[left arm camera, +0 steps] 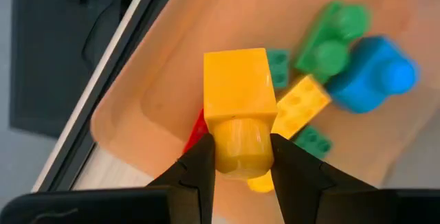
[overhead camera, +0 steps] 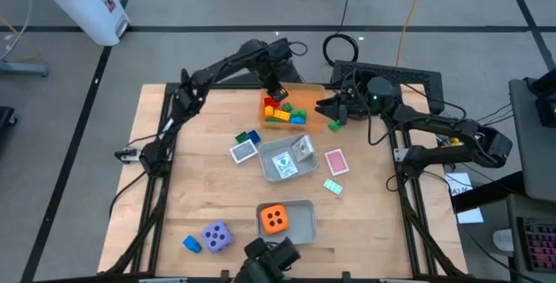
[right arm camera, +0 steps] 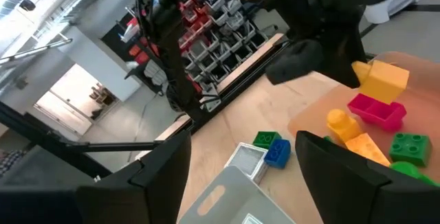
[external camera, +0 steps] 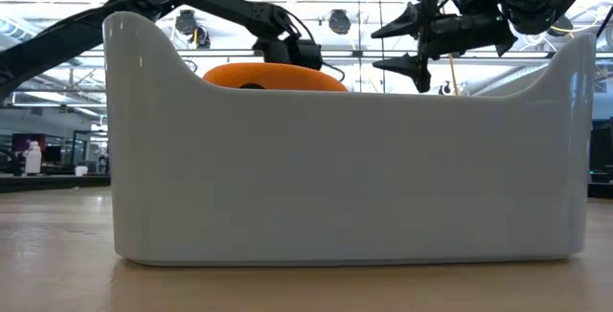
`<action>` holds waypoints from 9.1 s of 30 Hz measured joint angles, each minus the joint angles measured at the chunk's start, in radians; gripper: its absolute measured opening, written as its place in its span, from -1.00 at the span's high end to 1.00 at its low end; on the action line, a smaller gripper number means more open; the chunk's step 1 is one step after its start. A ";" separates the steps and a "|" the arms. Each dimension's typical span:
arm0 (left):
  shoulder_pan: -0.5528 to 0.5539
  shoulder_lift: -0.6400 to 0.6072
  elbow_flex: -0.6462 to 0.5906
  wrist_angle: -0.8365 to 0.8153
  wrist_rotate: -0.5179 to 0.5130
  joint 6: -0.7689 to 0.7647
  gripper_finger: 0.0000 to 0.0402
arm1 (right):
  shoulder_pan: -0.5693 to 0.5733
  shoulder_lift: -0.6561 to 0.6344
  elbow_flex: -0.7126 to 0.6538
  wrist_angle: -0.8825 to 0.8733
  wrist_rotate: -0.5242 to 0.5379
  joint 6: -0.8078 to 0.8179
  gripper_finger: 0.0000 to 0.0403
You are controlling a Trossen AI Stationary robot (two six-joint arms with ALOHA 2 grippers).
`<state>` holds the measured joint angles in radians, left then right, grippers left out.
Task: Pick & Place Toys
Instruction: Put the yellow game piece into the orange bin, then put the red deck of cards into the top gray bin
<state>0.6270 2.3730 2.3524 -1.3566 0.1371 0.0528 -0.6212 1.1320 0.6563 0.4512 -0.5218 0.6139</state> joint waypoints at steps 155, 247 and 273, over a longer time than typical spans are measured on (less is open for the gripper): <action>-0.472 -1.192 -1.186 0.434 -0.293 -0.461 -0.04 | 0.665 0.135 0.238 -1.179 0.708 0.573 -0.26; -0.181 -1.192 -1.184 0.446 -0.082 -0.076 -0.04 | 0.498 -0.027 -0.008 -1.133 0.835 0.550 -0.69; -0.181 -1.192 -1.184 0.479 -0.056 -0.084 -0.04 | 0.518 0.249 -0.007 -1.004 0.804 0.438 -0.69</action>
<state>0.4458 1.1809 1.1679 -0.8772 0.0814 -0.0311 -0.1032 1.3809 0.6495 -0.5523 0.2821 1.0517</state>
